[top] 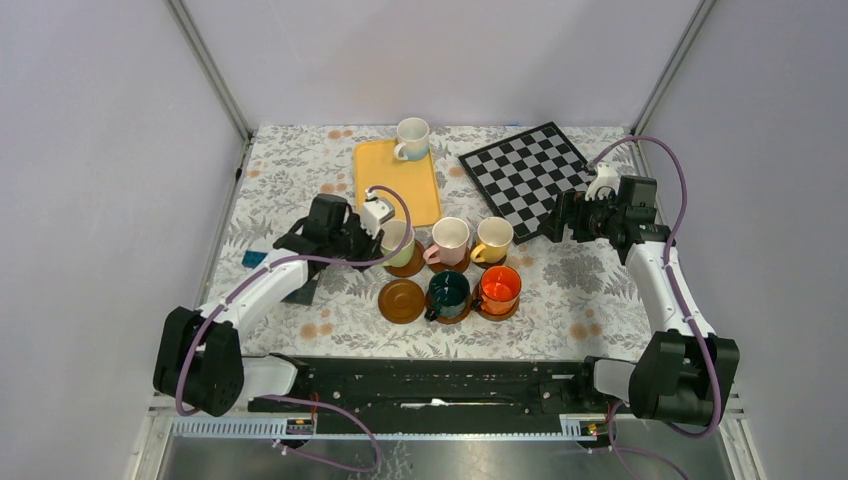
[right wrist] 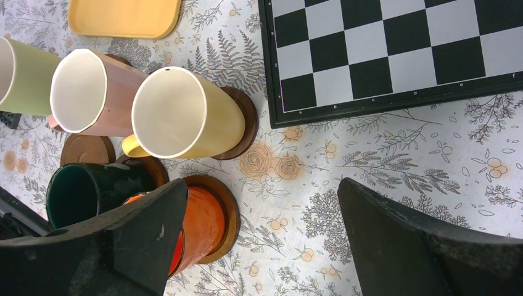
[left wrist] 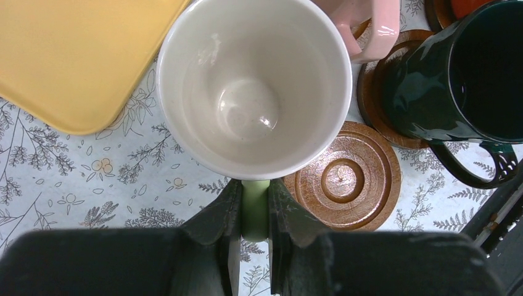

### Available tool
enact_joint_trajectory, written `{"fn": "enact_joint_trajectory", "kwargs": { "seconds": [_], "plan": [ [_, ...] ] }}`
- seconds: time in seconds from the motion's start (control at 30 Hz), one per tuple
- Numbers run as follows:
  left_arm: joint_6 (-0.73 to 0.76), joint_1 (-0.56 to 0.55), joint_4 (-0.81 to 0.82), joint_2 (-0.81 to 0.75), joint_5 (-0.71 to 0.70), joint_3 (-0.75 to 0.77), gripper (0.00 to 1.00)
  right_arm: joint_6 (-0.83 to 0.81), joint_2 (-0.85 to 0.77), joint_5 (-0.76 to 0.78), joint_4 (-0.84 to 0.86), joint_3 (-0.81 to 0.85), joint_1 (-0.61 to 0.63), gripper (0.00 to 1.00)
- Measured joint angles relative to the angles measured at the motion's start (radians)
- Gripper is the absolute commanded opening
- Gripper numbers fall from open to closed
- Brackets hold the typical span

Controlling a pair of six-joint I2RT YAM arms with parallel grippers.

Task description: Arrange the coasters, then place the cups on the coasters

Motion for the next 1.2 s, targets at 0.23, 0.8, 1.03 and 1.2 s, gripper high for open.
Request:
{"fn": "enact_joint_trajectory", "kwargs": {
  "seconds": [0.23,0.8,1.03,1.2],
  "plan": [
    [-0.014,-0.003,0.053,0.018,0.001,-0.022,0.0,0.0,0.0,0.0,0.0,0.0,0.0,0.98],
    [-0.017,-0.023,0.105,0.061,0.0,-0.024,0.0,0.0,0.0,0.0,0.001,0.0,0.0,0.98],
    [-0.013,-0.027,0.116,0.074,-0.004,-0.043,0.0,0.0,0.0,0.0,0.002,-0.002,0.0,0.98],
    [-0.006,-0.028,0.126,0.077,-0.008,-0.048,0.02,0.0,0.0,0.0,0.004,-0.003,0.0,0.98]
  ]
}}
